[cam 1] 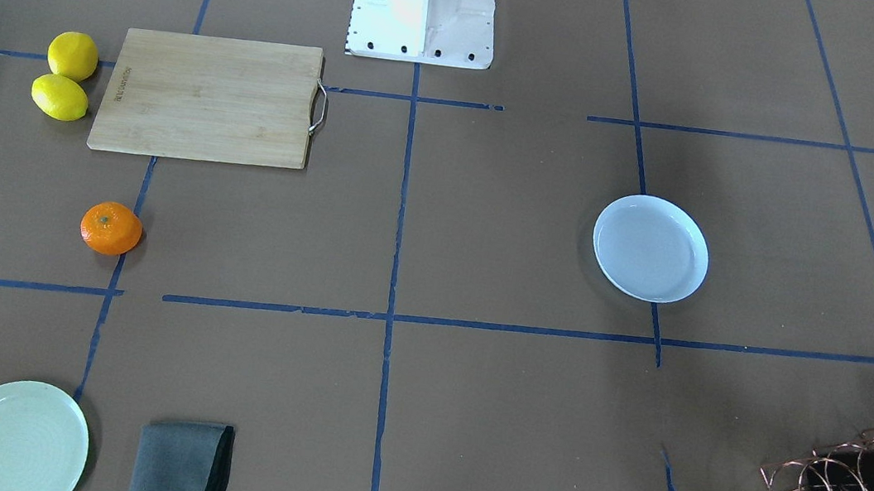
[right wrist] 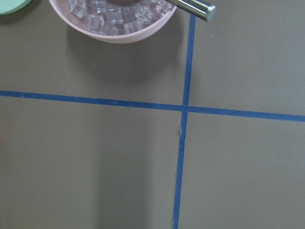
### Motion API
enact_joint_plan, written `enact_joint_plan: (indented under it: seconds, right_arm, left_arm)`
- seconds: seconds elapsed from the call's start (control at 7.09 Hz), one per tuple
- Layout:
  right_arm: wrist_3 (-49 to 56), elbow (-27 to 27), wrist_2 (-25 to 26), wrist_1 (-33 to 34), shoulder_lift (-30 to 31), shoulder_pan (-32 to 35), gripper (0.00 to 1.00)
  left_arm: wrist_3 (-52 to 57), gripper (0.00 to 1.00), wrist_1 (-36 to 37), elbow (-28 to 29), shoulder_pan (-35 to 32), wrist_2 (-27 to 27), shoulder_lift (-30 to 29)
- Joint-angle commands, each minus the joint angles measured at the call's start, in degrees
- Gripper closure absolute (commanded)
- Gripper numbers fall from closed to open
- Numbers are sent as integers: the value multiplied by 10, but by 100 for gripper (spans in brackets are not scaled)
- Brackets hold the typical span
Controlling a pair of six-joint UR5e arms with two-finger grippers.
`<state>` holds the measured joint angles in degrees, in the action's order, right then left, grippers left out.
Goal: Pick orange to plate
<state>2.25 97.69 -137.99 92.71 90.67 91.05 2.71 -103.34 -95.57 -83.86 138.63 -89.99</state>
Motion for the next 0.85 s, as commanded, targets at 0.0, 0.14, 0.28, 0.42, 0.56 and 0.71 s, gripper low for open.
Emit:
enact_joint_plan:
  seconds: [0.0, 0.14, 0.28, 0.42, 0.56, 0.71]
  right_arm:
    - [-1, -4, -22, -1, -23, -8, 0]
    - [-1, -4, -21, -2, -23, -22, 0]
    - [-1, -5, -21, -2, -23, -24, 0]
    - [-2, -6, -20, -2, -23, -26, 0]
    - [-3, -8, -20, -2, -23, -26, 0]
    - [-3, -9, -20, -1, -23, -26, 0]
  left_arm:
    - [-58, 0, -13, 31, 47, 1, -37]
    - [-113, 0, -19, 21, 63, -4, -45]
    - [-139, 0, -53, 20, 73, -8, -41]
    - [-185, 0, -97, 19, 84, -33, -36]
    - [-261, 0, -129, 19, 102, -39, -33]
    - [-345, 0, -160, -8, 146, -95, -13]
